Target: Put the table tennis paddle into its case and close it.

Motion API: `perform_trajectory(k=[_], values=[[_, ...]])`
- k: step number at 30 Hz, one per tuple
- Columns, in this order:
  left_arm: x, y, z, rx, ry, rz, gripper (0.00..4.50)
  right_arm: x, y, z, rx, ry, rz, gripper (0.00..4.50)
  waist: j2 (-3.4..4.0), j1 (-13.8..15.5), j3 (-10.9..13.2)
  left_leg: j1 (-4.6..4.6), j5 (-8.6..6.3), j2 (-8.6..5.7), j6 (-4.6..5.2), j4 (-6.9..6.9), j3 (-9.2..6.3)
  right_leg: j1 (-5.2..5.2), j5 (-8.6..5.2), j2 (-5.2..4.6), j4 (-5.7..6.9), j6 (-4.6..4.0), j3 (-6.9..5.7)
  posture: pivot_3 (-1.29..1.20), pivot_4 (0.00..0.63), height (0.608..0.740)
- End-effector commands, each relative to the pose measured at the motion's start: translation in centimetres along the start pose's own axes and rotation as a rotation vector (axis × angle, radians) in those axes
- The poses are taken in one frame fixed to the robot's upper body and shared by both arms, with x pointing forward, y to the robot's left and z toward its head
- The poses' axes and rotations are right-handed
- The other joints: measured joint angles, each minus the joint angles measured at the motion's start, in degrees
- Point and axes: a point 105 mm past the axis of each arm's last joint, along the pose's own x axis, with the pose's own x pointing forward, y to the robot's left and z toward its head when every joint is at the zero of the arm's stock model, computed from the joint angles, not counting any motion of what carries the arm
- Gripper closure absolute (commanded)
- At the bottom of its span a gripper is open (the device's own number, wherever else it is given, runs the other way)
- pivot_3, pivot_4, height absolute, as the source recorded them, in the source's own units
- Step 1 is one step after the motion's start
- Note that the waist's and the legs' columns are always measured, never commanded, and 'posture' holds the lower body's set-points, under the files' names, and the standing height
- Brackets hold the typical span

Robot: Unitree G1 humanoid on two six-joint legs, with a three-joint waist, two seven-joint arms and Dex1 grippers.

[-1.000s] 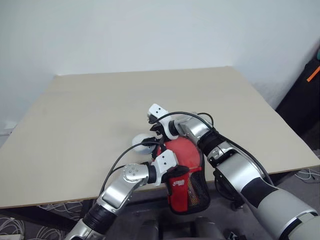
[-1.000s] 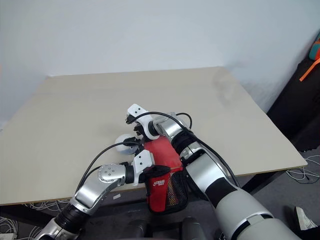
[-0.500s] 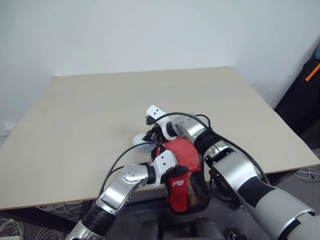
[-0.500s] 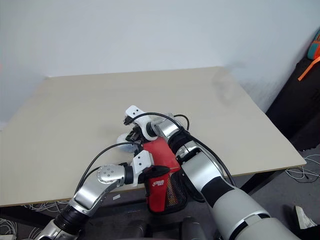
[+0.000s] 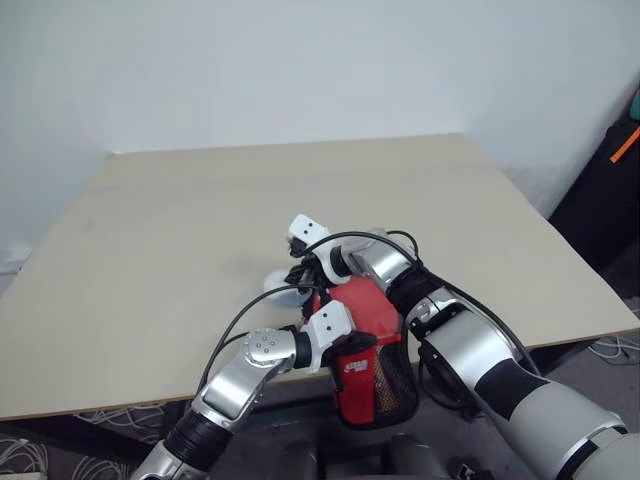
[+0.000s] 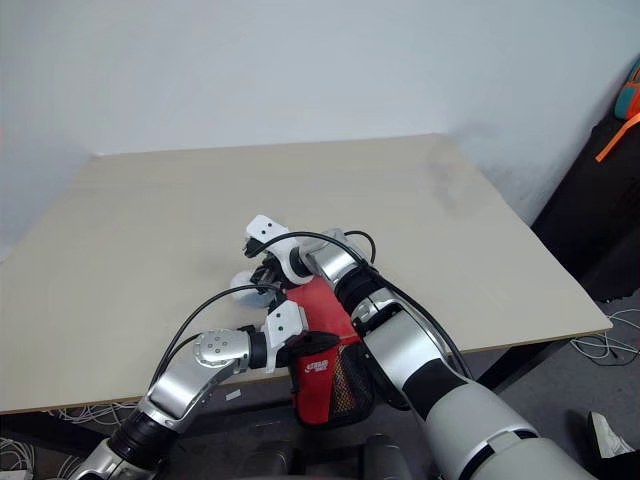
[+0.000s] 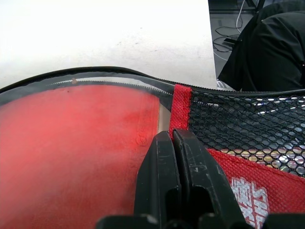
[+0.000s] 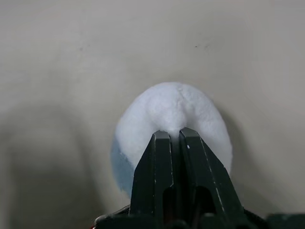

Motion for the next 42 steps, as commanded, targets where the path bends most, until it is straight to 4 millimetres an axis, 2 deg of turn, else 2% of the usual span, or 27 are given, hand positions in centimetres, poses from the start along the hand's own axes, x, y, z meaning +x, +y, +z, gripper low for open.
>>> perform_trajectory(k=[1, 12, 25, 35, 42], values=[[0.2, -0.6, -2.4, -0.048, 0.091, -0.017, 4.50, -0.6, -1.0, 2.9, -0.033, -0.082, -0.084, 4.48, 0.00, 0.0, 0.0, 0.00, 0.00, 0.00, 0.00, 0.00, 0.00, 0.00, 0.01, 0.00, 0.00, -0.02, 0.01, 0.00, 0.000, 0.740], [0.5, -0.4, -2.3, -0.051, 0.087, -0.019, 4.50, -0.4, -1.8, 2.6, -0.026, -0.086, -0.178, 4.48, 0.00, 0.0, 0.0, 0.00, 0.00, -0.02, 0.00, 0.02, -0.01, 0.03, 0.04, 0.00, 0.00, -0.07, -0.01, 0.00, 0.000, 0.740], [0.7, -0.2, -2.4, -0.056, 0.090, -0.026, 4.50, -2.9, -6.1, 4.3, -0.013, -0.148, -0.496, 4.48, 0.01, 0.0, 0.0, 0.00, 0.01, -0.04, 0.00, 0.03, -0.02, 0.04, 0.07, -0.01, 0.00, -0.11, 0.00, 0.00, 0.000, 0.740], [0.7, -0.2, -2.4, -0.060, 0.091, -0.024, 4.50, -4.7, -8.2, 3.1, -0.071, -0.080, -0.610, 4.48, 0.02, 0.0, 0.0, 0.00, 0.01, -0.05, 0.01, 0.02, -0.01, 0.05, 0.09, -0.01, 0.00, -0.15, 0.01, 0.00, 0.000, 0.740], [0.8, -0.2, -2.4, -0.069, 0.086, -0.025, 4.50, -6.5, -10.0, 1.2, -0.144, 0.035, -0.716, 4.48, 0.03, 0.1, 0.0, 0.00, 0.02, -0.07, 0.01, 0.04, -0.02, 0.07, 0.09, -0.02, 0.00, -0.16, 0.00, 0.00, 0.000, 0.740]])
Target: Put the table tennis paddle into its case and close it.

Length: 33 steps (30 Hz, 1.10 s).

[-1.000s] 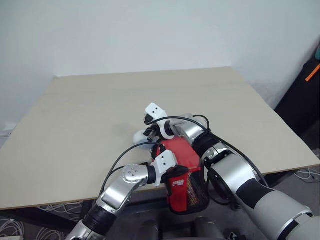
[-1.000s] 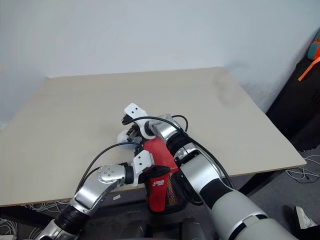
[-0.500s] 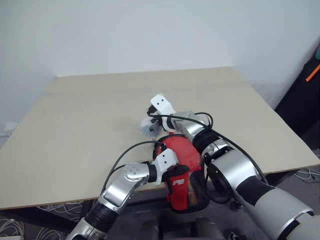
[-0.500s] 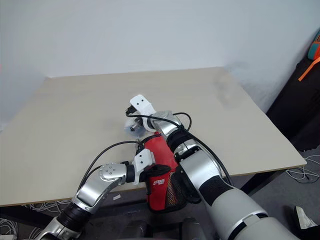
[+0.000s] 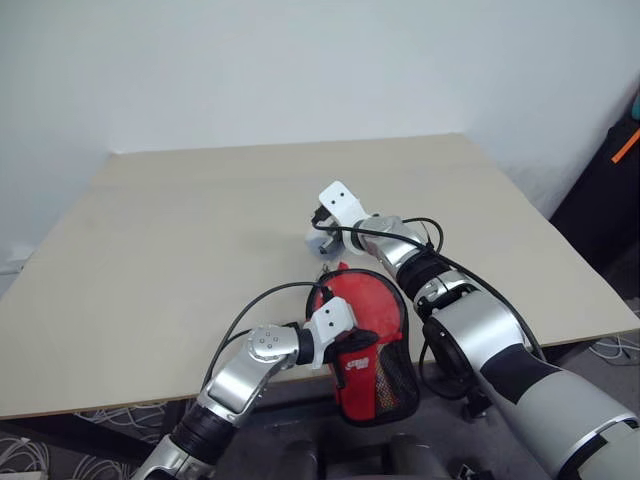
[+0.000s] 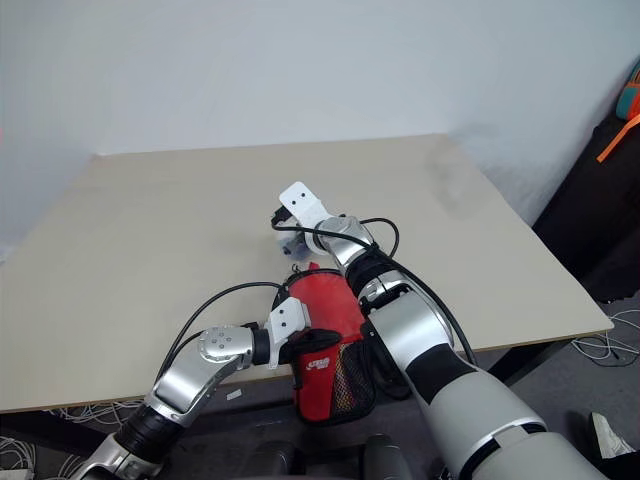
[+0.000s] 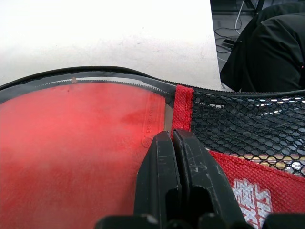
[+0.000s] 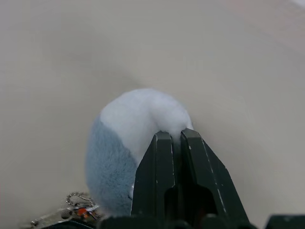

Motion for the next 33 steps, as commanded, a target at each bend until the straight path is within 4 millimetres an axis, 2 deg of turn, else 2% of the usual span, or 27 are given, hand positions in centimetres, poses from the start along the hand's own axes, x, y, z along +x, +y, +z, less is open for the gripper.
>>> perform_trajectory(k=[1, 9, 16, 20, 26, 33], values=[[0.2, -0.6, -2.3, -0.051, 0.085, -0.016, 4.50, -0.9, -2.8, 1.4, -0.076, -0.022, -0.106, 4.48, 0.00, 0.0, 0.0, 0.00, 0.00, 0.00, 0.00, 0.00, 0.01, 0.00, 0.00, 0.00, 0.00, 0.00, 0.01, 0.00, 0.000, 0.740], [0.3, -0.7, -2.4, -0.056, 0.088, -0.022, 4.50, -2.3, -6.2, 0.0, -0.130, 0.031, -0.194, 4.48, 0.06, 0.0, 0.0, 0.00, 0.00, -0.01, 0.01, 0.00, 0.01, 0.00, 0.01, 0.00, 0.00, -0.01, 0.02, 0.00, 0.000, 0.740], [0.4, -0.8, -2.4, -0.058, 0.088, -0.027, 4.50, -4.1, -9.4, -2.1, -0.148, 0.087, -0.235, 4.48, 0.08, -0.3, 0.0, 0.00, 0.00, 0.00, 0.01, -0.02, 0.03, 0.00, 0.00, 0.00, -0.01, -0.01, 0.04, 0.00, 0.000, 0.740], [0.5, -0.9, -2.4, -0.063, 0.086, -0.029, 4.50, -5.3, -10.5, -3.4, -0.143, 0.111, -0.239, 4.48, 0.15, -0.4, 0.0, 0.00, 0.00, 0.00, 0.02, -0.02, 0.03, 0.00, 0.00, 0.00, -0.01, -0.01, 0.06, 0.00, 0.000, 0.740], [0.7, -1.0, -2.5, -0.071, 0.084, -0.032, 4.50, -7.5, -10.8, -4.6, -0.132, 0.119, -0.203, 4.48, 0.23, -0.4, 0.0, -0.01, 0.00, -0.01, 0.03, 0.01, 0.04, 0.02, -0.05, 0.00, -0.02, 0.09, 0.07, 0.00, 0.000, 0.740], [0.5, 0.1, -2.7, -0.067, 0.084, 0.004, 4.50, -9.6, -9.5, -5.4, -0.124, 0.115, -0.148, 4.48, 0.24, -0.3, -0.1, 0.00, 0.00, -0.02, 0.03, 0.04, 0.04, 0.06, -0.15, -0.02, -0.03, 0.25, 0.06, 0.00, 0.000, 0.740]])
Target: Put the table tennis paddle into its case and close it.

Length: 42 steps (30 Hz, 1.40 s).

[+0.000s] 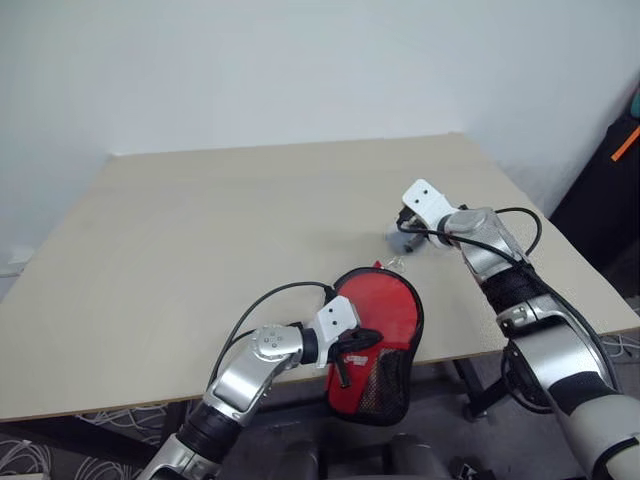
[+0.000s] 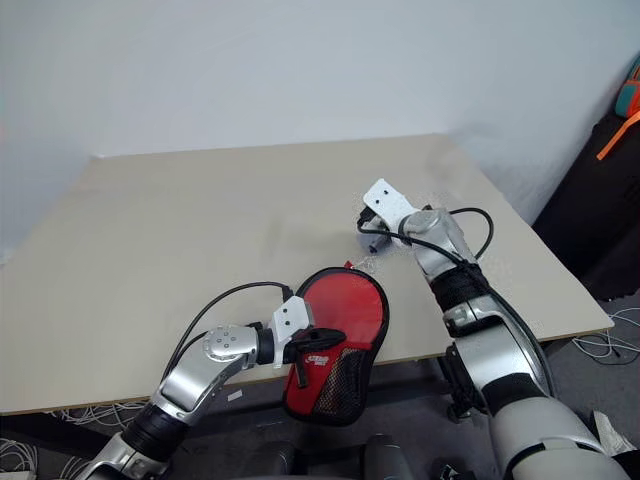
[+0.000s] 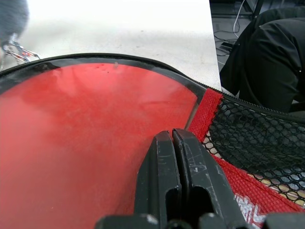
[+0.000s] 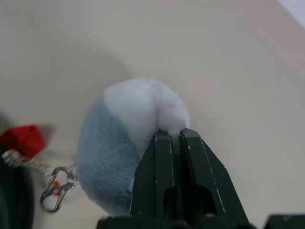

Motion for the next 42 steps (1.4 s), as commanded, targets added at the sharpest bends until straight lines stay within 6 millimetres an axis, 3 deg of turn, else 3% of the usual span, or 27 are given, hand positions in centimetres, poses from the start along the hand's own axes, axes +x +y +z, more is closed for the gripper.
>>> perform_trajectory(k=[1, 7, 14, 23, 33, 42], values=[[-0.1, 0.2, -2.8, -0.053, 0.100, 0.009, 4.50, -2.0, -0.6, 1.5, -0.027, -0.055, -0.011, 4.48, 0.00, 0.0, 0.0, 0.00, 0.00, 0.00, 0.00, 0.01, 0.00, 0.01, 0.00, 0.00, 0.00, 0.01, 0.00, 0.00, 0.000, 0.740], [0.2, 1.8, -3.0, -0.091, 0.105, 0.053, 4.50, -3.7, 1.3, 1.4, -0.016, -0.093, 0.067, 4.48, -0.01, 0.5, 0.0, 0.02, 0.01, 0.00, 0.02, 0.09, 0.01, 0.06, -0.03, -0.01, -0.01, 0.05, -0.02, 0.00, 0.000, 0.740], [1.2, 3.2, -3.1, -0.093, 0.129, 0.061, 4.50, -5.1, 1.6, 0.8, -0.010, -0.091, 0.073, 4.48, -0.05, 1.4, 0.0, 0.05, 0.03, 0.00, 0.05, 0.17, 0.07, 0.11, -0.04, -0.01, -0.02, 0.06, -0.01, 0.00, 0.000, 0.740], [2.0, 3.7, -3.2, -0.069, 0.150, 0.033, 4.50, -6.2, 1.3, -0.6, 0.003, -0.057, 0.061, 4.48, -0.10, 1.8, -0.1, 0.06, 0.03, -0.06, 0.05, 0.23, 0.03, 0.23, -0.04, -0.07, -0.07, 0.06, -0.07, 0.00, 0.000, 0.740], [1.9, 3.8, -3.5, -0.066, 0.156, 0.025, 4.50, -7.1, -0.1, -5.6, -0.017, 0.079, 0.058, 4.48, -0.13, 2.4, -0.1, 0.11, 0.02, -0.07, 0.06, 0.24, 0.07, 0.27, -0.12, -0.10, -0.08, -0.01, -0.06, 0.00, 0.000, 0.740], [1.9, 3.9, -3.6, -0.072, 0.160, 0.032, 4.50, -8.9, -1.1, -6.6, -0.034, 0.092, 0.083, 4.48, -0.15, 2.9, -0.1, 0.13, 0.02, -0.06, 0.07, 0.24, 0.11, 0.27, -0.13, -0.10, -0.08, -0.03, -0.03, 0.00, 0.000, 0.740]])
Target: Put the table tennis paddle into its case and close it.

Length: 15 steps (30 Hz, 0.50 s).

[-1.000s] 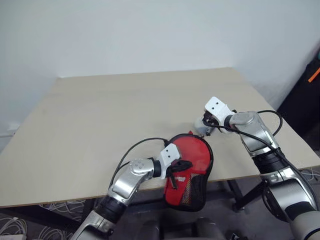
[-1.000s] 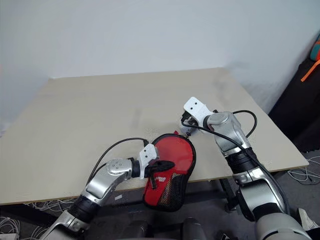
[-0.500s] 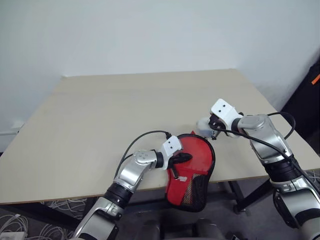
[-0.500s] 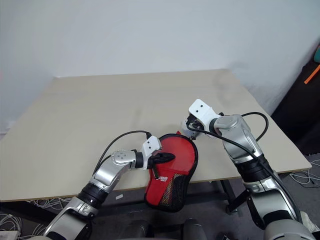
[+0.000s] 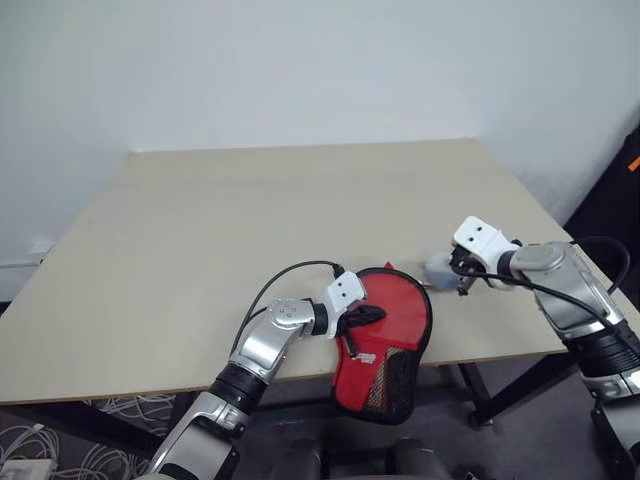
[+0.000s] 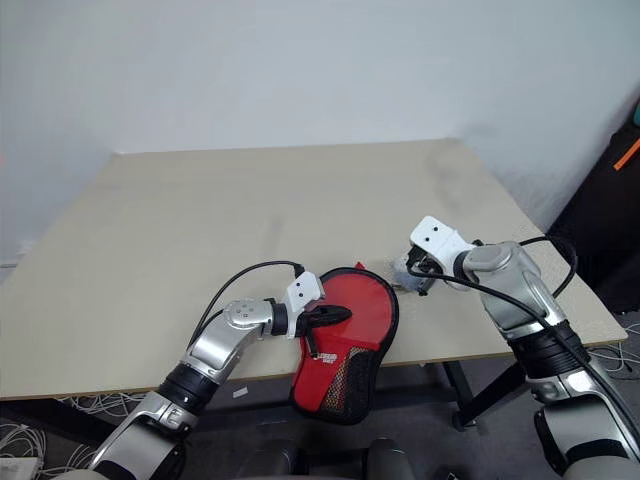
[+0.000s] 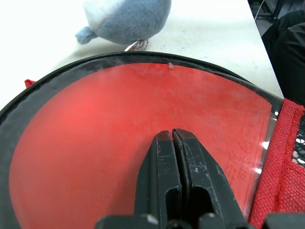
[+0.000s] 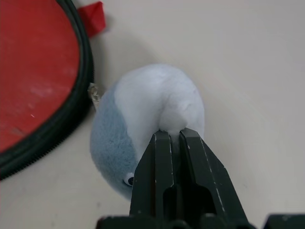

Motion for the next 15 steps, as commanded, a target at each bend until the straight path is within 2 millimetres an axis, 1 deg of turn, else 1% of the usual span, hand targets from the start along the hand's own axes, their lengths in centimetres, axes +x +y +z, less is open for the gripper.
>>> perform_trajectory(k=[1, 8, 11, 15], values=[[-0.5, -0.1, -4.1, -0.065, 0.148, 0.020, 4.50, -2.2, -1.2, 0.2, -0.024, -0.036, -0.012, 4.48, -0.01, 0.1, 0.0, -0.01, 0.00, -0.01, 0.00, 0.00, -0.02, 0.00, -0.01, 0.00, 0.00, 0.01, -0.01, 0.00, 0.000, 0.740], [-0.5, 0.3, -4.0, -0.062, 0.153, 0.021, 4.50, -4.7, 1.0, 0.6, -0.103, -0.108, 0.132, 4.48, -0.03, 0.1, 0.0, 0.01, -0.01, 0.00, 0.01, 0.01, -0.01, 0.02, -0.04, 0.00, -0.02, 0.01, -0.02, 0.00, 0.000, 0.740], [-0.5, 0.4, -4.0, -0.060, 0.156, 0.021, 4.50, -5.4, 1.9, 0.4, -0.127, -0.122, 0.177, 4.48, -0.06, 0.1, 0.0, 0.02, -0.01, 0.01, 0.01, 0.02, -0.02, 0.02, -0.05, -0.01, -0.03, 0.01, -0.03, 0.00, 0.000, 0.740], [-0.5, 0.7, -3.9, -0.057, 0.159, 0.022, 4.50, -5.9, 2.2, 0.3, -0.138, -0.124, 0.192, 4.48, -0.06, 0.1, 0.0, 0.02, -0.01, 0.01, 0.01, 0.02, -0.01, 0.02, -0.05, -0.01, -0.02, 0.01, -0.03, 0.00, 0.000, 0.740]])
